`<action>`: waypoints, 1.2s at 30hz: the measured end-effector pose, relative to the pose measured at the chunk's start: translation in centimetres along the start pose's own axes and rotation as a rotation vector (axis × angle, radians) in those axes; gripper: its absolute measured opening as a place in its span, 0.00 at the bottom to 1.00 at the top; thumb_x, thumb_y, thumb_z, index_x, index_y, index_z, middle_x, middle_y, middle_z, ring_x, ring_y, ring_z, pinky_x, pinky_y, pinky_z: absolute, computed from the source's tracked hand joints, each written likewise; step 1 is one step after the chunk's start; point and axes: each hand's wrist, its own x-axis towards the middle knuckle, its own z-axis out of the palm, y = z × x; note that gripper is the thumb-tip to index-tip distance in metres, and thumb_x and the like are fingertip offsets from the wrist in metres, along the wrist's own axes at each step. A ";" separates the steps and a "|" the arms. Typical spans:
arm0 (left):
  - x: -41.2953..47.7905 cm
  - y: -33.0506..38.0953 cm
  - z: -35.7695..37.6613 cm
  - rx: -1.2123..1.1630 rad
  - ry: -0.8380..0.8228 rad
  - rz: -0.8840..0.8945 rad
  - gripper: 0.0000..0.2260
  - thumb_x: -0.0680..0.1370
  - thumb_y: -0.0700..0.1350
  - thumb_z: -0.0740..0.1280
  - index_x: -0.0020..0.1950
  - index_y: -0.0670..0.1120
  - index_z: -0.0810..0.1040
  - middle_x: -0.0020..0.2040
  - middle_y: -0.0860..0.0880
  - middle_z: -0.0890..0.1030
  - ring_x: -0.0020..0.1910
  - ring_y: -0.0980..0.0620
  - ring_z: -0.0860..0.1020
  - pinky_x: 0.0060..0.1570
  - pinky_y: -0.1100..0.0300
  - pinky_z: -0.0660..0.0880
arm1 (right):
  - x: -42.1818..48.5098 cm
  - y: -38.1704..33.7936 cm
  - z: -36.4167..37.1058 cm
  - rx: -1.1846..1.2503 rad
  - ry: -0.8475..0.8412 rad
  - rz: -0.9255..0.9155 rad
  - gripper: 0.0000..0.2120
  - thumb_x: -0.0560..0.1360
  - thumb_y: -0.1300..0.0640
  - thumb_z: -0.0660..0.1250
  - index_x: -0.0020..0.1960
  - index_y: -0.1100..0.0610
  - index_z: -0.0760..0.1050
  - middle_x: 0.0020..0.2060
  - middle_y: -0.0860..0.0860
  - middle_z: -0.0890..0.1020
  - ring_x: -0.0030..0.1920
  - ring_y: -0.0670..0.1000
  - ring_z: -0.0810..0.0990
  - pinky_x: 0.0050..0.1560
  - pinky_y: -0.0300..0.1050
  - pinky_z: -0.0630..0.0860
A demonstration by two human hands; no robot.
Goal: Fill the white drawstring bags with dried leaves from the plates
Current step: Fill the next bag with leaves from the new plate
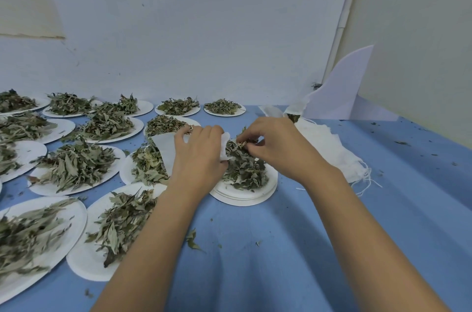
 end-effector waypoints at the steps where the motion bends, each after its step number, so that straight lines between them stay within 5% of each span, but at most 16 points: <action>1: 0.0 0.1 0.0 0.000 0.006 0.002 0.19 0.72 0.48 0.68 0.61 0.48 0.69 0.55 0.53 0.74 0.60 0.50 0.70 0.63 0.52 0.51 | 0.1 0.0 0.1 -0.042 -0.003 -0.007 0.12 0.74 0.65 0.65 0.54 0.56 0.82 0.48 0.52 0.82 0.49 0.50 0.78 0.54 0.49 0.75; 10: -0.5 1.0 0.0 -0.086 0.045 -0.015 0.24 0.69 0.58 0.67 0.64 0.53 0.73 0.67 0.49 0.63 0.63 0.53 0.52 0.61 0.52 0.44 | 0.3 0.3 0.9 -0.132 0.099 0.065 0.13 0.75 0.62 0.63 0.56 0.55 0.81 0.51 0.51 0.80 0.52 0.50 0.77 0.51 0.39 0.68; 14: -0.4 1.3 -0.5 -0.234 -0.032 -0.059 0.25 0.71 0.59 0.54 0.63 0.51 0.74 0.61 0.51 0.63 0.57 0.53 0.57 0.51 0.57 0.51 | 0.3 0.3 1.4 -0.128 0.091 0.092 0.13 0.76 0.62 0.63 0.56 0.55 0.81 0.50 0.52 0.80 0.52 0.51 0.76 0.51 0.41 0.68; 19: -0.1 1.8 -0.8 -0.547 -0.018 -0.205 0.17 0.78 0.52 0.58 0.58 0.43 0.78 0.53 0.52 0.65 0.56 0.54 0.67 0.54 0.62 0.62 | 0.5 0.0 1.9 -0.126 0.102 0.088 0.12 0.76 0.61 0.63 0.55 0.54 0.82 0.50 0.51 0.80 0.51 0.50 0.77 0.52 0.42 0.69; 24: 0.1 2.5 -1.4 -0.726 0.001 -0.300 0.14 0.78 0.49 0.58 0.36 0.47 0.76 0.44 0.50 0.69 0.43 0.72 0.68 0.40 0.75 0.62 | 0.3 -0.3 2.2 -0.057 0.148 0.112 0.11 0.74 0.62 0.64 0.53 0.55 0.82 0.47 0.52 0.81 0.50 0.52 0.77 0.53 0.48 0.71; 27: 0.3 2.8 -1.8 -0.792 0.053 -0.377 0.20 0.80 0.52 0.58 0.27 0.52 0.67 0.38 0.48 0.71 0.40 0.70 0.68 0.39 0.72 0.62 | 0.3 -0.5 2.3 -0.013 0.209 0.116 0.11 0.73 0.62 0.65 0.52 0.56 0.83 0.46 0.52 0.82 0.48 0.51 0.78 0.53 0.46 0.71; 30: 0.6 2.6 -2.0 -0.828 -0.002 -0.422 0.13 0.77 0.56 0.63 0.41 0.50 0.79 0.47 0.48 0.77 0.45 0.67 0.72 0.45 0.76 0.64 | 0.3 -0.6 2.4 0.022 0.246 0.122 0.10 0.73 0.62 0.65 0.50 0.56 0.83 0.44 0.52 0.82 0.47 0.51 0.78 0.51 0.48 0.73; 32: 0.7 2.6 -1.7 -0.945 -0.051 -0.474 0.14 0.75 0.57 0.66 0.51 0.48 0.80 0.54 0.47 0.78 0.51 0.57 0.76 0.55 0.61 0.72 | 0.2 -0.5 2.4 0.051 0.268 0.117 0.08 0.73 0.62 0.66 0.48 0.56 0.83 0.41 0.52 0.83 0.44 0.51 0.79 0.48 0.49 0.74; 34: 0.8 2.8 -1.7 -1.045 -0.076 -0.525 0.13 0.74 0.54 0.69 0.53 0.47 0.79 0.57 0.46 0.77 0.55 0.51 0.77 0.58 0.50 0.75 | 0.2 -0.3 2.4 0.088 0.289 0.126 0.08 0.73 0.62 0.67 0.47 0.56 0.84 0.41 0.50 0.83 0.43 0.47 0.79 0.47 0.42 0.74; 36: 0.9 3.0 -1.9 -1.135 -0.081 -0.565 0.11 0.73 0.49 0.71 0.53 0.47 0.77 0.58 0.44 0.76 0.55 0.49 0.78 0.58 0.48 0.76 | 0.2 -0.3 2.4 0.183 0.322 0.153 0.07 0.72 0.61 0.68 0.46 0.54 0.84 0.41 0.46 0.83 0.40 0.39 0.77 0.43 0.30 0.71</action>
